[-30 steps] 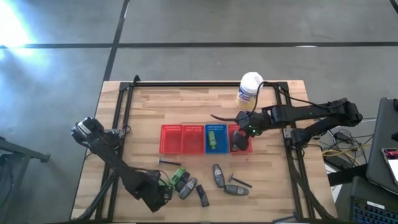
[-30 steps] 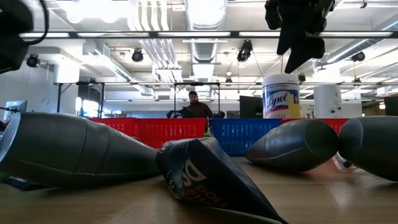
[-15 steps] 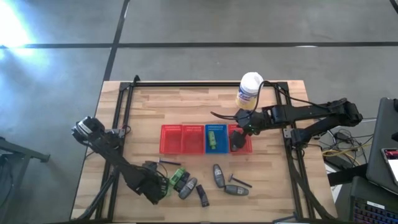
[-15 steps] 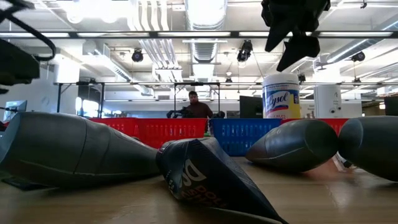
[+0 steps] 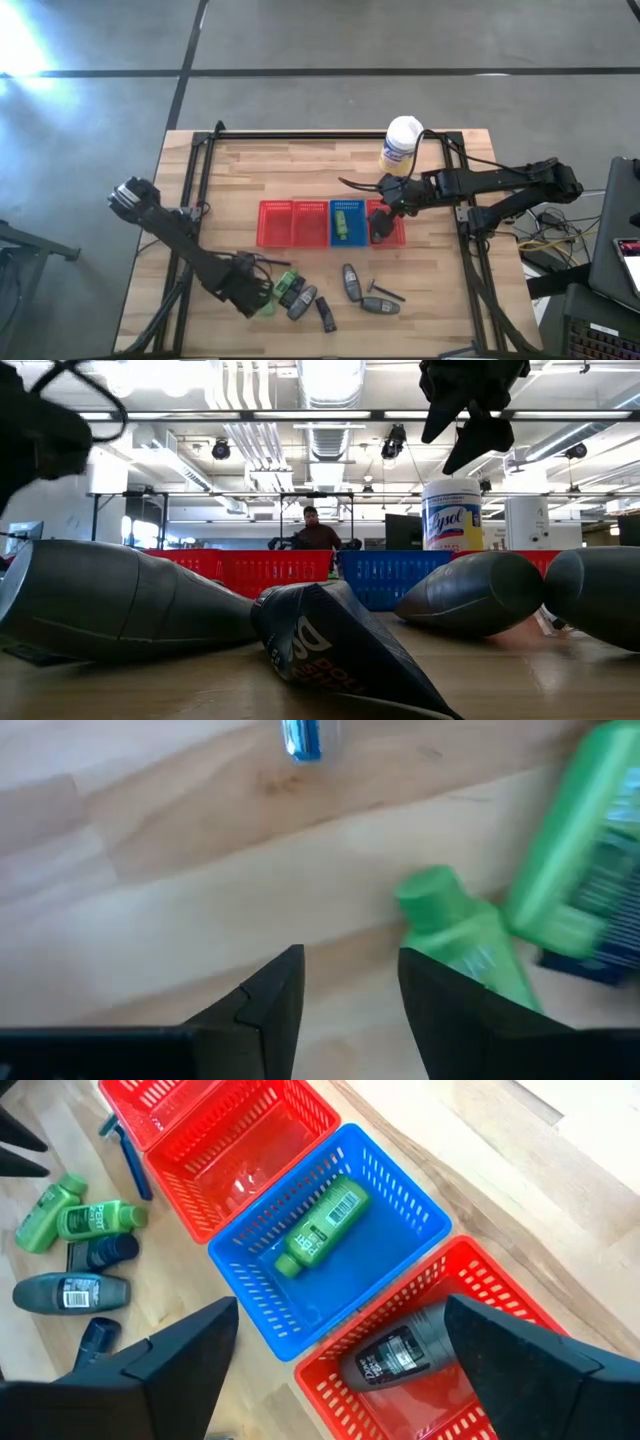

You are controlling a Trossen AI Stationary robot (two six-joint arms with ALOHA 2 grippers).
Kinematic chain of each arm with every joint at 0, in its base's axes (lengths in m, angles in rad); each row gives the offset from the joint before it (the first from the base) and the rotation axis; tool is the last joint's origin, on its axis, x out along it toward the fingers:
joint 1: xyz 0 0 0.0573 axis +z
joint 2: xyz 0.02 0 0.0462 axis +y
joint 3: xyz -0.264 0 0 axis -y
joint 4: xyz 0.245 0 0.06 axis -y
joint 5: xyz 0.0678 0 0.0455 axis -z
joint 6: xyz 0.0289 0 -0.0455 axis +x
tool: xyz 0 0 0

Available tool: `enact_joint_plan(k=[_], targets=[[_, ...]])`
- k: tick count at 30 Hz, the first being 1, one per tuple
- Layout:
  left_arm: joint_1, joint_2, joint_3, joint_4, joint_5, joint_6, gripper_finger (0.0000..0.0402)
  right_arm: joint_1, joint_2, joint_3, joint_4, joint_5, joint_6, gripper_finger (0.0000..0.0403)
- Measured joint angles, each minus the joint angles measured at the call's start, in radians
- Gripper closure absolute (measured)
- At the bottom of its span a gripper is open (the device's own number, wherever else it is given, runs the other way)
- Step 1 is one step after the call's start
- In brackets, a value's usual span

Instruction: Pick & Place Travel size toiletries

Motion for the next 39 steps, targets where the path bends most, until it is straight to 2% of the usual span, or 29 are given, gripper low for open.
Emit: enact_joint_plan(k=[3, 7, 11, 14, 22, 25, 29, 33, 39], targets=[[-0.024, -0.039, 0.006, -0.005, -0.005, -0.065, 0.0234, 0.000, 0.000, 0.000, 0.000, 0.000, 0.000, 0.0063], [-0.055, -0.057, 0.041, 0.022, -0.070, -0.172, 0.0234, 0.000, 0.001, 0.000, 0.000, 0.000, -0.004, 0.0070], [-0.057, 0.009, 0.086, 0.143, -0.063, -0.209, 0.0234, 0.000, 0.001, 0.000, -0.001, 0.005, -0.011, 0.0075], [-0.053, 0.095, 0.170, 0.182, -0.064, -0.213, 0.0234, 0.000, 0.001, 0.000, -0.001, 0.010, -0.017, 0.0075], [-0.048, 0.272, 0.432, -0.181, -0.029, -0.213, 0.0234, -0.001, 0.001, 0.000, -0.001, 0.024, -0.066, 0.0052], [-0.044, 0.297, 0.458, -0.220, -0.023, -0.221, 0.0234, -0.001, 0.001, 0.000, -0.002, 0.024, -0.076, 0.0045], [-0.021, 0.311, 0.457, -0.171, -0.019, -0.240, 0.0229, 0.000, 0.001, 0.000, -0.002, 0.024, -0.076, 0.0045], [-0.005, 0.335, 0.457, -0.153, -0.005, -0.249, 0.0211, 0.000, 0.001, -0.001, -0.003, 0.024, -0.076, 0.0055], [-0.007, 0.363, 0.457, -0.150, 0.092, -0.272, 0.0148, 0.000, 0.001, -0.001, -0.006, 0.024, -0.075, 0.0073]])
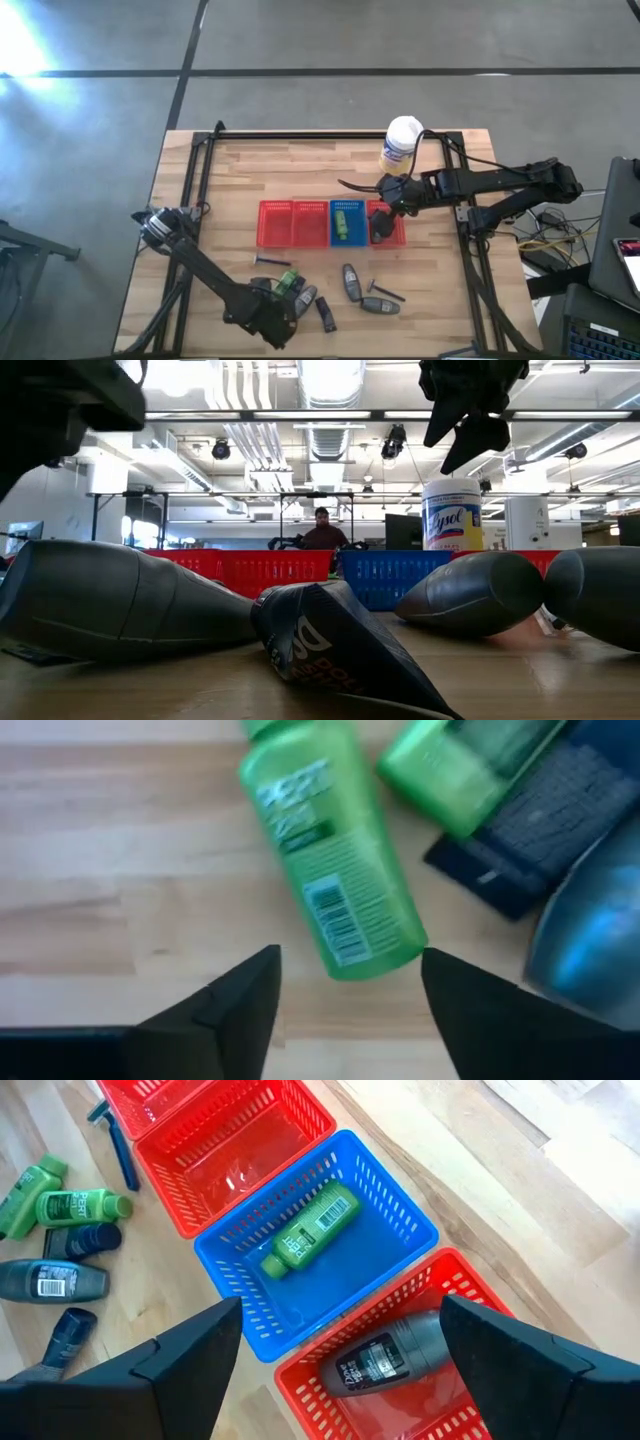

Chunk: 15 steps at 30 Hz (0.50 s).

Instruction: Pick & Place Travel size toiletries

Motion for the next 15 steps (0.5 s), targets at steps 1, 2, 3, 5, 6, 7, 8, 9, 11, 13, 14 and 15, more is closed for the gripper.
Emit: enact_joint_plan(k=[1, 2, 3, 5, 6, 7, 8, 9, 11, 13, 14, 15], targets=[[-0.003, 0.000, 0.000, 0.005, 0.003, -0.009, 0.0137, 0.000, 0.000, 0.000, -0.001, 0.000, 0.000, 0.0076], [-0.004, -0.001, 0.002, 0.004, -0.005, -0.017, 0.0127, 0.000, 0.000, 0.000, -0.001, 0.000, -0.001, 0.0078], [-0.005, -0.004, 0.004, 0.005, -0.017, -0.020, 0.0120, 0.000, 0.000, 0.000, -0.001, 0.000, 0.000, 0.0080], [-0.004, -0.008, 0.004, 0.005, -0.030, -0.020, 0.0107, 0.000, 0.000, 0.000, -0.001, 0.000, -0.001, 0.0082], [-0.001, -0.010, 0.004, 0.005, -0.033, -0.019, 0.0103, 0.000, 0.000, 0.000, -0.001, 0.000, -0.001, 0.0083], [0.000, -0.010, 0.001, 0.006, -0.034, -0.018, 0.0099, 0.000, 0.000, -0.001, -0.001, 0.000, -0.001, 0.0083], [0.001, -0.009, -0.002, 0.003, -0.036, -0.015, 0.0096, 0.000, 0.000, -0.001, -0.001, 0.000, -0.002, 0.0082], [0.001, -0.006, -0.003, 0.001, -0.037, -0.014, 0.0095, 0.000, 0.000, -0.002, -0.001, 0.000, -0.004, 0.0081], [0.001, -0.002, -0.012, 0.008, -0.038, -0.014, 0.0094, 0.000, 0.000, -0.002, -0.001, 0.000, -0.005, 0.0076], [0.001, 0.000, -0.028, 0.013, -0.037, -0.014, 0.0096, 0.000, 0.000, -0.004, -0.001, 0.000, -0.007, 0.0069], [0.001, 0.001, -0.037, 0.014, -0.037, -0.014, 0.0097, 0.000, 0.000, -0.005, -0.001, 0.000, -0.008, 0.0066], [0.001, 0.002, -0.045, 0.015, -0.037, -0.014, 0.0097, 0.000, 0.000, -0.005, -0.001, 0.000, -0.008, 0.0063]])
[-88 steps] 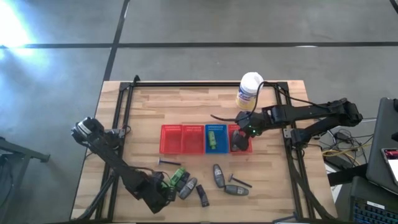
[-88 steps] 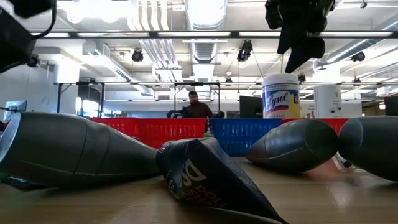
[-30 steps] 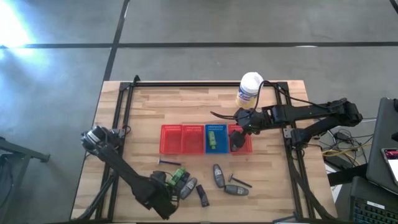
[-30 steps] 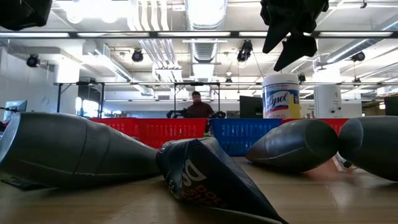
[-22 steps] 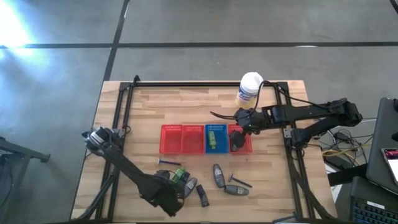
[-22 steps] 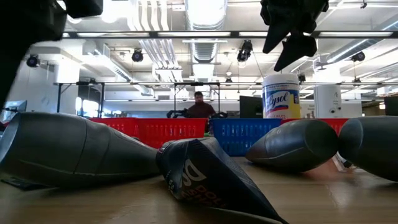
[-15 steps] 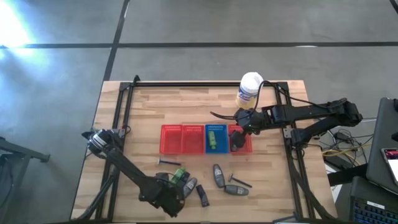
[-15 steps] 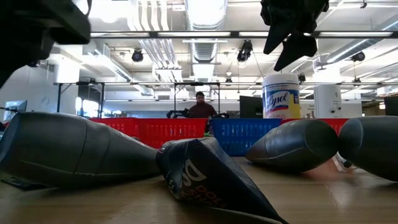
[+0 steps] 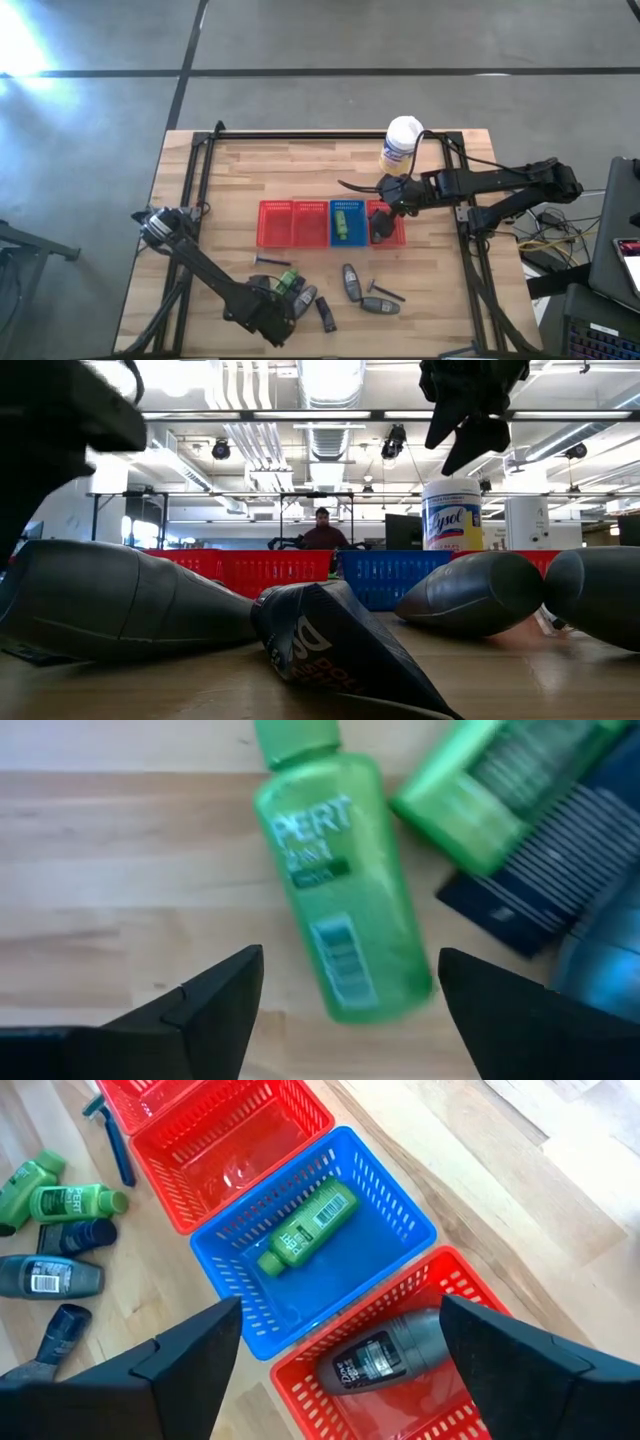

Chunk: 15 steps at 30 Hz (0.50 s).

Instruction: Pick & Place Travel size toiletries

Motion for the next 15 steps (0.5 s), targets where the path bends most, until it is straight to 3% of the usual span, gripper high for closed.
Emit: enact_joint_plan(k=[11, 15], targets=[[0.007, -0.006, -0.087, 0.128, 0.004, 0.020, 0.0095, 0.000, 0.000, -0.022, 0.002, 0.000, -0.018, 0.0045], [0.006, -0.006, -0.083, 0.122, 0.005, 0.053, 0.0114, 0.000, 0.000, -0.034, 0.004, 0.000, -0.019, 0.0053]])
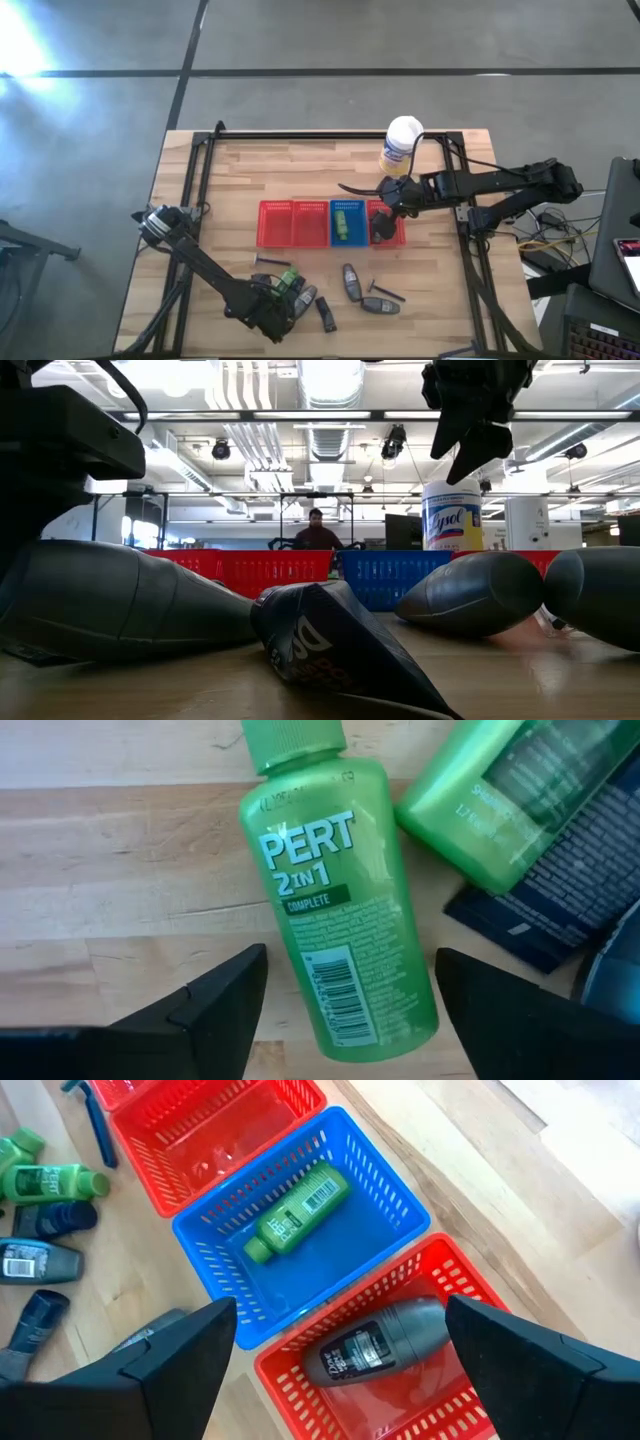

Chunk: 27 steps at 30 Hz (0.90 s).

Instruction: Pick & Place Travel size toiletries

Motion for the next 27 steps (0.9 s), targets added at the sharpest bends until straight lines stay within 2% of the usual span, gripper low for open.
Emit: enact_joint_plan(k=[9, 12, 16, 22, 24, 27], targets=[[-0.001, 0.000, 0.001, -0.013, 0.008, 0.069, 0.0227, 0.000, 0.000, -0.015, 0.003, -0.001, 0.000, 0.0080], [-0.001, -0.005, 0.010, -0.010, -0.017, 0.086, 0.0248, 0.000, 0.000, -0.015, 0.004, -0.021, 0.000, 0.0088], [-0.011, -0.060, 0.013, -0.003, -0.162, 0.160, 0.0248, 0.000, 0.000, -0.015, 0.024, -0.069, -0.008, 0.0095], [-0.075, -0.206, 0.017, -0.009, -0.529, 0.397, 0.0245, -0.001, 0.000, -0.015, 0.180, -0.222, -0.078, 0.0103], [-0.082, -0.250, 0.016, -0.013, -0.589, 0.504, 0.0245, -0.001, 0.000, -0.015, 0.248, -0.290, -0.083, 0.0106], [-0.063, -0.286, 0.015, -0.015, -0.590, 0.684, 0.0245, -0.001, 0.001, -0.015, 0.322, -0.369, -0.085, 0.0109]])
